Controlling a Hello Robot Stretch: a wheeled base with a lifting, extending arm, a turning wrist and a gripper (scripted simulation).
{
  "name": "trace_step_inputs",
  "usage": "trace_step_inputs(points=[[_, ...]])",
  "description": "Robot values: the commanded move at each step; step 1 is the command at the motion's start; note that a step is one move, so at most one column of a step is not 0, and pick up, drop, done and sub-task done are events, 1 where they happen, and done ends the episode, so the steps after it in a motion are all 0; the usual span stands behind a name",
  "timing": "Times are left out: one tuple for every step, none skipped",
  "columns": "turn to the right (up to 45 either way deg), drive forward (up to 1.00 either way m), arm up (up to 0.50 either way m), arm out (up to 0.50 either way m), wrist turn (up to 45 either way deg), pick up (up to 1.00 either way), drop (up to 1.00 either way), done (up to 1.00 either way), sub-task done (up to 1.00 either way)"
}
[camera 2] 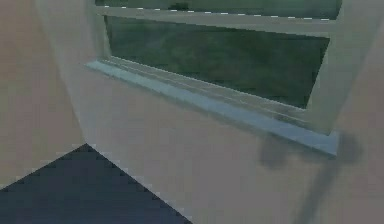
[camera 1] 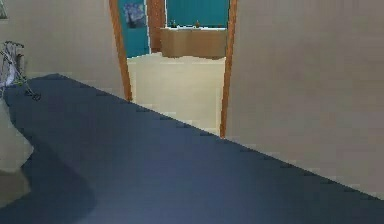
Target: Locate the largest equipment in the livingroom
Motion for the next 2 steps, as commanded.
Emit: trace_step_inputs(points=[[-24.0,0.00,0.00,0.00,0.0,0.00,0.00,0.00,0.00],[0.0,1.00,0.00,0.00,0.0,0.00,0.00,0.00,0.00]])
